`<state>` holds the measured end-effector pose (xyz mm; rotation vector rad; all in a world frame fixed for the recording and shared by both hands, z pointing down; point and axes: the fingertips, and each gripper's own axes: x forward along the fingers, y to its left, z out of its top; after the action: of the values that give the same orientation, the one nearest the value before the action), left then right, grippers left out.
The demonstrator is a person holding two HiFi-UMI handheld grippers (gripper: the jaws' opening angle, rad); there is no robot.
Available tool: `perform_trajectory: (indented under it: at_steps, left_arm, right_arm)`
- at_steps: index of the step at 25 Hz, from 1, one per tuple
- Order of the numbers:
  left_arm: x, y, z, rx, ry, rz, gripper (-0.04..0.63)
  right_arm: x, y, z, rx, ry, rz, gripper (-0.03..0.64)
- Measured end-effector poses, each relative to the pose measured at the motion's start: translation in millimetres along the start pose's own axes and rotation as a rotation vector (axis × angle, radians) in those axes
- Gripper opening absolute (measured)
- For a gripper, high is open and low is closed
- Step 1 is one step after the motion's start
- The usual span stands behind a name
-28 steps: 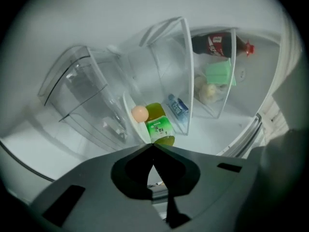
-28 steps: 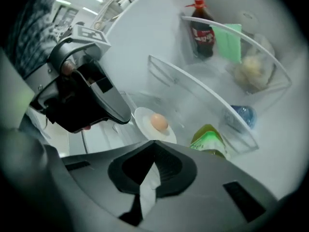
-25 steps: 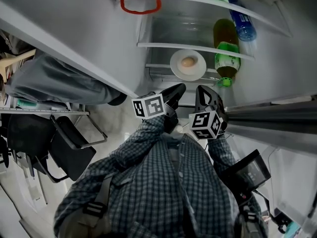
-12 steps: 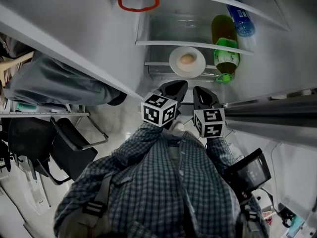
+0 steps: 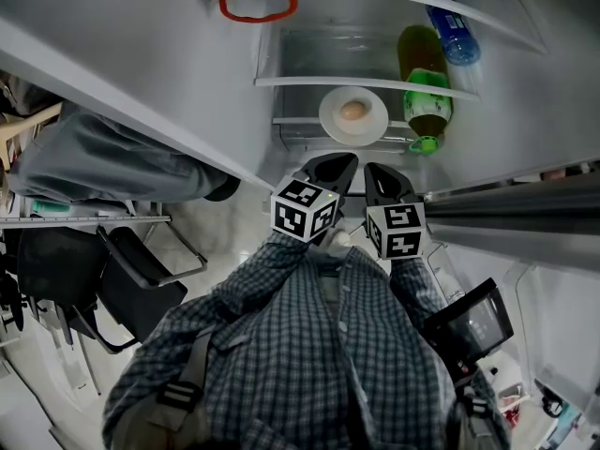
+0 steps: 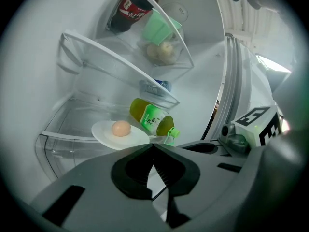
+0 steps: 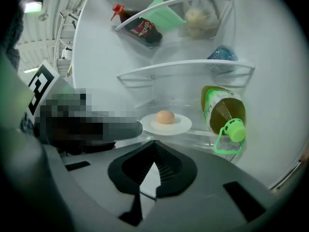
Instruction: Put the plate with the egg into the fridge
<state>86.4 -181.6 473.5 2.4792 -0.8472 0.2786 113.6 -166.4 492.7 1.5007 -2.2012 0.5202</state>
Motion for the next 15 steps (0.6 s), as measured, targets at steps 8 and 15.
perform_trajectory:
  at_steps: [8, 15]
  left_arm:
    - [2, -1, -5, 0.003, 0.019, 0.003, 0.006]
    - [2, -2, -7, -0.009, 0.022, -0.001, 0.007]
  right_arm:
    - [-2, 11, 6, -0.031, 0.004, 0.020, 0.006]
    - [-2, 14, 3, -0.076, 0.015, 0.019, 0.006]
